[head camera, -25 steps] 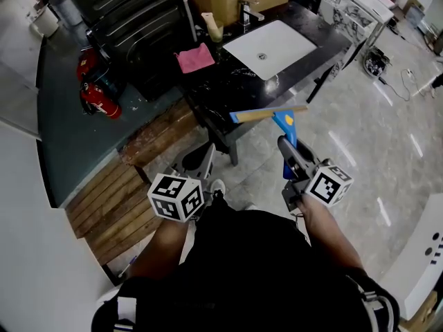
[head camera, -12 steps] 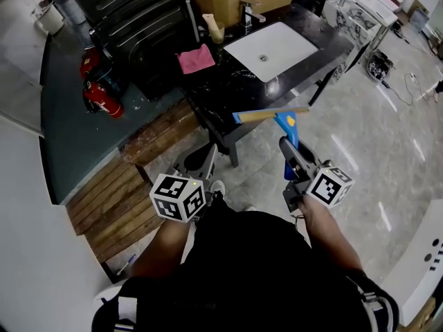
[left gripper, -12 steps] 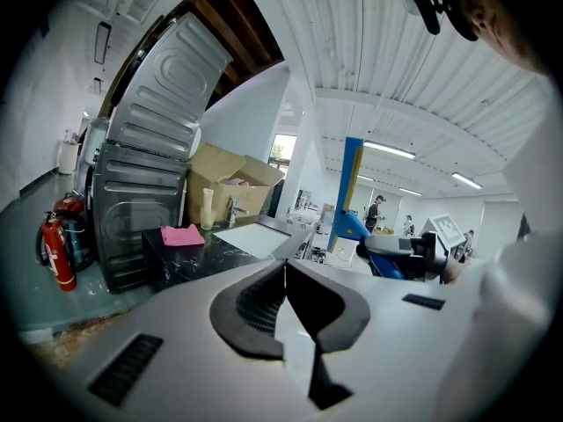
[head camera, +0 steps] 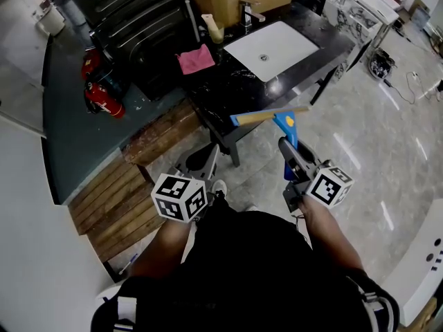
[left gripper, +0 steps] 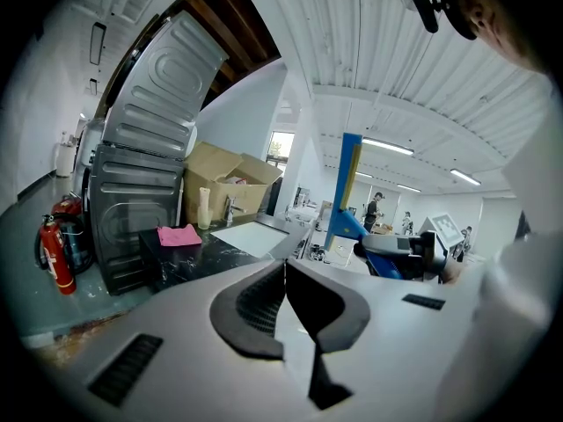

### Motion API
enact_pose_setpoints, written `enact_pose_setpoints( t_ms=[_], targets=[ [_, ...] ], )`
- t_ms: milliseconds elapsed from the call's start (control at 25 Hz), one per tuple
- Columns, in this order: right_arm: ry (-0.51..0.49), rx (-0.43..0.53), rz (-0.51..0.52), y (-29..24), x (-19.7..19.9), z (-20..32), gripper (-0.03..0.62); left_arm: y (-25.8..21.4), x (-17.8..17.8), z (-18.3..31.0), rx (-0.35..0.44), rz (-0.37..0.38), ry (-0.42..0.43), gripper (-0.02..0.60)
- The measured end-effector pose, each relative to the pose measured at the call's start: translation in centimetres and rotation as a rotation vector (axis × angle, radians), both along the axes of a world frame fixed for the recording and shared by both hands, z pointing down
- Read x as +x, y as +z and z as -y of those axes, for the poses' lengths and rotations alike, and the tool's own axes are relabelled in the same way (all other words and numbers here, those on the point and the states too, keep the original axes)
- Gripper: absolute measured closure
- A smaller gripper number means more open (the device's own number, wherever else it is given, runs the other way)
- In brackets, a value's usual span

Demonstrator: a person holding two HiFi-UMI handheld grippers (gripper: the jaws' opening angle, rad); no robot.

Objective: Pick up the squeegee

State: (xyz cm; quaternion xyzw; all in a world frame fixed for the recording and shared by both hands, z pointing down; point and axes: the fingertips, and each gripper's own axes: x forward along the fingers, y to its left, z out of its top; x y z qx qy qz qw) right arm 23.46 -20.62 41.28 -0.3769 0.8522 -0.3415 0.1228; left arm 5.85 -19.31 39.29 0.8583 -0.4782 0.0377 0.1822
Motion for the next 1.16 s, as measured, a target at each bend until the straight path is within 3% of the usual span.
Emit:
enact_pose_setpoints(
  t_ms=[1160],
  targets=[
    [-0.003,0.001,-0.015,0.6,-1.2,2.4,0.453,0.8,-1.0,2.7,-0.024,0.001,0.005,0.565]
  ],
)
